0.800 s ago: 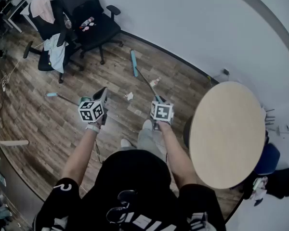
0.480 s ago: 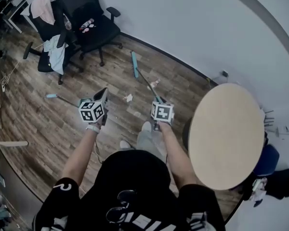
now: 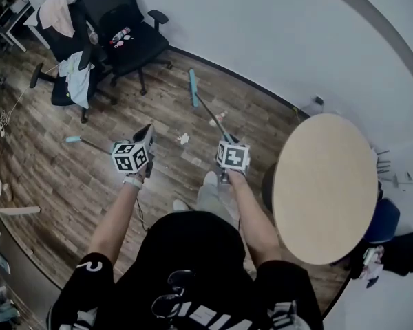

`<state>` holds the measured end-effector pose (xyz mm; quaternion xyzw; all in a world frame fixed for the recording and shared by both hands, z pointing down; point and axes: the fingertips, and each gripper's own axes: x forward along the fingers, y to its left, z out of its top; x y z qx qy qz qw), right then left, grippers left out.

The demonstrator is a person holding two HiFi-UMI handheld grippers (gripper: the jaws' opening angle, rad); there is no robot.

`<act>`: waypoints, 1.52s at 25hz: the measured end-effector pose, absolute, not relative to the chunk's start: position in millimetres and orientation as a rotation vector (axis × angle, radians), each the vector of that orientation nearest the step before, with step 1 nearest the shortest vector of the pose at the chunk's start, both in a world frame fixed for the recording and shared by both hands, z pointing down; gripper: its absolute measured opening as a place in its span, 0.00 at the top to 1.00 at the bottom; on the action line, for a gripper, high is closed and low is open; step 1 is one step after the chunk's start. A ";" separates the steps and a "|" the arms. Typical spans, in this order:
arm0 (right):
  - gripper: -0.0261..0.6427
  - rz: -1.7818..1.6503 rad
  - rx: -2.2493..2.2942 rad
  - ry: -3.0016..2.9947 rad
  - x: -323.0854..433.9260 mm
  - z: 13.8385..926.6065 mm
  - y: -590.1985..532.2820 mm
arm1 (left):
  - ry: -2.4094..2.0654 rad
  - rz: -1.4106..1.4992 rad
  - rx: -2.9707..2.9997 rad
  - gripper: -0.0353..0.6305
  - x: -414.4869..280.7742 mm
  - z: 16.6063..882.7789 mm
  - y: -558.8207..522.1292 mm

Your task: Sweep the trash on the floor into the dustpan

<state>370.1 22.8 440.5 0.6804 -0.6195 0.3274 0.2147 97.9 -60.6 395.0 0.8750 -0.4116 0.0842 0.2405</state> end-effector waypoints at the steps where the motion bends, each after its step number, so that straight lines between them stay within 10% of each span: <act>1: 0.84 0.910 1.893 -1.716 368.9 440.3 22.7 | -1.123 0.230 2.395 0.96 96.6 395.4 -60.8; 38: 0.84 1.082 1.836 -1.549 577.6 584.8 -146.6 | -1.001 0.378 2.301 0.96 317.6 536.0 -238.1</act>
